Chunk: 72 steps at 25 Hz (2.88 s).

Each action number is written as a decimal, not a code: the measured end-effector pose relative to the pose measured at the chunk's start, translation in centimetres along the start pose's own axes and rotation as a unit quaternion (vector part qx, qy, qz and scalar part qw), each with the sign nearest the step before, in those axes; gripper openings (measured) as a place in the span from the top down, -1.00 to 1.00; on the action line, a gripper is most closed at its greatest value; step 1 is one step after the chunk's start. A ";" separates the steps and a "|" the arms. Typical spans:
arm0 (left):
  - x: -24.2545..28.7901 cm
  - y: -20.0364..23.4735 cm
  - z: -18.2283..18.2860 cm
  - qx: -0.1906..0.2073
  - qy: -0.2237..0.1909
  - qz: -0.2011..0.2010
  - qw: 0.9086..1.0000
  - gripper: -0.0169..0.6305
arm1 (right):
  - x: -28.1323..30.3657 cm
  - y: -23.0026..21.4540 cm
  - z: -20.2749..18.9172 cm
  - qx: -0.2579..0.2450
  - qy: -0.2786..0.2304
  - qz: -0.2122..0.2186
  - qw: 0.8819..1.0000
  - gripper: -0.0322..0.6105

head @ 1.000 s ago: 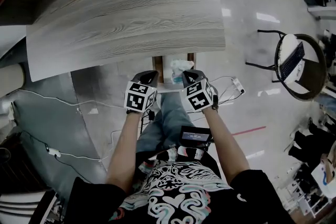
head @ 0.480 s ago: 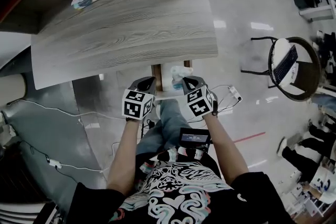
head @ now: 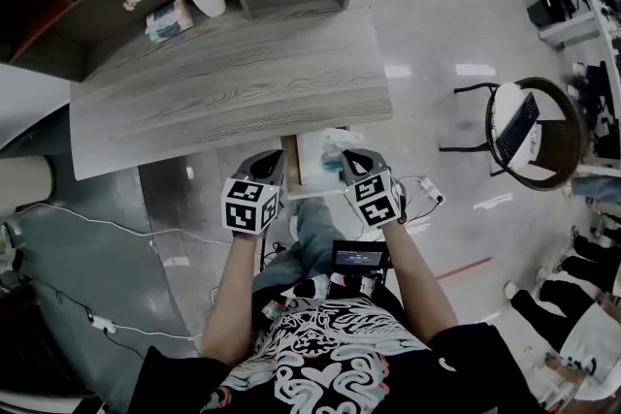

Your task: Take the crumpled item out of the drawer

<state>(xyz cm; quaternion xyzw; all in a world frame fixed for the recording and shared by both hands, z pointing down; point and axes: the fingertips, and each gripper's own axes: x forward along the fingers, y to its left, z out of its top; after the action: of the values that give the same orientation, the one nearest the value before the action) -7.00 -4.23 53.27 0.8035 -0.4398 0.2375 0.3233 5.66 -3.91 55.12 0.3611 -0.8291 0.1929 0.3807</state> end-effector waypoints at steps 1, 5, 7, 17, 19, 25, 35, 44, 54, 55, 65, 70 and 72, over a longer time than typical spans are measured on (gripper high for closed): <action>-0.4 0.0 0.3 -0.001 -0.006 0.002 1.000 0.94 | -0.4 0.2 0.2 -0.004 -0.003 -0.001 1.000 0.88; -2.0 -0.5 1.3 0.000 -0.028 0.005 1.000 0.94 | -2.1 0.3 0.8 -0.006 -0.020 -0.015 1.000 0.88; -2.8 -0.7 1.7 0.004 -0.038 0.007 0.999 0.94 | -2.9 0.6 1.1 -0.008 -0.029 -0.021 0.999 0.88; -6.2 -1.6 4.5 0.021 -0.087 0.015 0.996 0.94 | -6.4 1.5 3.3 -0.008 -0.085 -0.049 0.995 0.88; -6.9 -2.2 4.8 0.027 -0.095 0.015 0.995 0.94 | -7.5 1.4 3.5 -0.004 -0.096 -0.057 0.994 0.88; -9.5 -3.7 6.4 0.031 -0.133 0.014 0.991 0.94 | -10.4 1.7 4.5 0.003 -0.131 -0.070 0.989 0.88; -11.6 -5.3 6.8 0.033 -0.164 0.017 0.986 0.94 | -12.5 2.4 4.1 -0.004 -0.159 -0.084 0.984 0.88; -12.3 -5.2 5.7 0.028 -0.163 0.027 0.986 0.94 | -12.8 2.8 3.5 0.001 -0.160 -0.079 0.984 0.88; -12.3 -5.3 5.3 0.025 -0.161 0.028 0.986 0.94 | -12.9 3.1 3.4 0.002 -0.159 -0.075 0.984 0.88; -12.3 -5.2 5.2 0.025 -0.161 0.029 0.986 0.94 | -12.8 3.1 3.4 0.004 -0.158 -0.074 0.985 0.88; -12.1 -4.7 4.8 0.020 -0.156 0.031 0.987 0.94 | -12.4 2.8 2.9 -0.001 -0.151 -0.075 0.986 0.88; -11.9 -4.1 4.8 0.018 -0.155 0.032 0.987 0.94 | -11.8 2.8 3.0 0.001 -0.149 -0.074 0.986 0.88; -11.8 -4.0 4.7 0.017 -0.153 0.033 0.987 0.94 | -11.5 2.9 2.9 0.000 -0.146 -0.072 0.987 0.88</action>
<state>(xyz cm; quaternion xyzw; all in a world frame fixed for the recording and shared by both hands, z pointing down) -9.00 0.49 40.96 0.8211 -0.5061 0.1295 0.2301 7.23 1.54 44.26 0.4436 -0.8479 0.1102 0.2687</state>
